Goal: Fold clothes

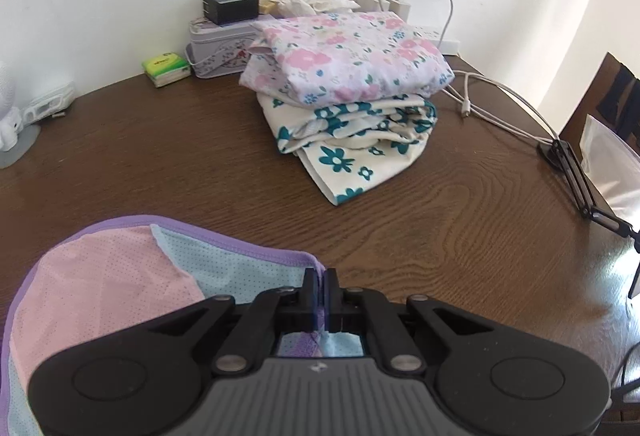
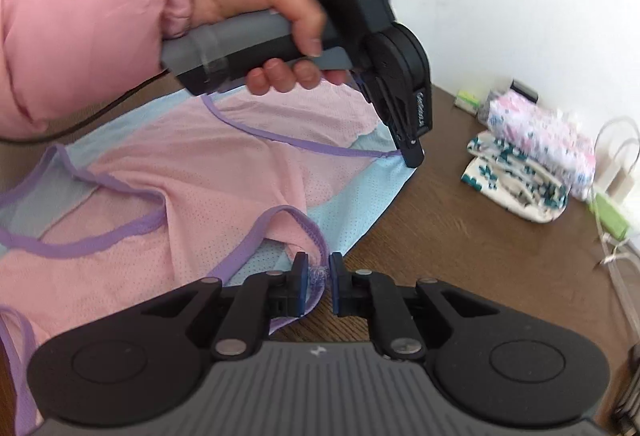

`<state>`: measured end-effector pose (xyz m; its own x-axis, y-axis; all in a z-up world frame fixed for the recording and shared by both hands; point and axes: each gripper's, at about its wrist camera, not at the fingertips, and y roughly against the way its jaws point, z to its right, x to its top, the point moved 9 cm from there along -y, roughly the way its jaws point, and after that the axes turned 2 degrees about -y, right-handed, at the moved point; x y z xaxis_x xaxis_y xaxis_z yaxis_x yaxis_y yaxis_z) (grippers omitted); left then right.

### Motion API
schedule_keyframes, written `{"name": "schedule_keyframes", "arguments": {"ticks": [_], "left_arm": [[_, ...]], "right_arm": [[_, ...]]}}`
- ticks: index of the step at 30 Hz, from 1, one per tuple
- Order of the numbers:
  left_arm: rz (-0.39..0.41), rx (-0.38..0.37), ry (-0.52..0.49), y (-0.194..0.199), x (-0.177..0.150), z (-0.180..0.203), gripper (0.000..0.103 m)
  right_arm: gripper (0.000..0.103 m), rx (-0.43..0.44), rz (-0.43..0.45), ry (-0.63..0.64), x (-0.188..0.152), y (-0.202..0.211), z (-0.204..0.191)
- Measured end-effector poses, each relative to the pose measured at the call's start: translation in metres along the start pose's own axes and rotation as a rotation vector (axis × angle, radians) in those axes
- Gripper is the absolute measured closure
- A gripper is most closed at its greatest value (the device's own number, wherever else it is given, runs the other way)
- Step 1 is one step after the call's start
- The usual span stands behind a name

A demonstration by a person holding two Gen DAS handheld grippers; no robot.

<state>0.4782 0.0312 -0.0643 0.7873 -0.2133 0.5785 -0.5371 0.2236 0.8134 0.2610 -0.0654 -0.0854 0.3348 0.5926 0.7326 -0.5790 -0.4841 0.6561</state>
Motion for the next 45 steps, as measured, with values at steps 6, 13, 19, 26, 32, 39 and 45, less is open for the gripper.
{"name": "schedule_keyframes", "arguments": {"ticks": [6,13,19,26,32,39,45], "left_arm": [[0.013,0.014,0.023,-0.005,0.003,-0.003,0.102],[0.013,0.002,0.038,-0.009,0.002,-0.002,0.102],[0.015,-0.006,0.044,-0.009,0.002,-0.002,0.102],[0.031,0.006,0.047,-0.011,0.004,-0.005,0.102],[0.038,0.003,0.058,-0.017,0.006,-0.005,0.102],[0.059,-0.009,0.086,-0.018,0.006,-0.007,0.101],[0.147,-0.003,0.128,0.020,0.003,-0.018,0.062]], "right_arm": [[0.093,-0.068,0.012,0.294,-0.008,0.015,-0.032],[0.084,0.005,0.018,0.088,-0.002,0.016,-0.010],[0.085,0.119,-0.001,-0.116,0.005,-0.003,0.016],[0.102,0.047,-0.003,0.176,-0.004,0.003,-0.023],[0.102,-0.102,0.004,0.575,-0.024,0.008,-0.066],[0.101,-0.145,-0.002,0.629,-0.030,0.008,-0.073],[0.066,-0.088,0.039,0.271,-0.015,0.031,-0.040]]}}
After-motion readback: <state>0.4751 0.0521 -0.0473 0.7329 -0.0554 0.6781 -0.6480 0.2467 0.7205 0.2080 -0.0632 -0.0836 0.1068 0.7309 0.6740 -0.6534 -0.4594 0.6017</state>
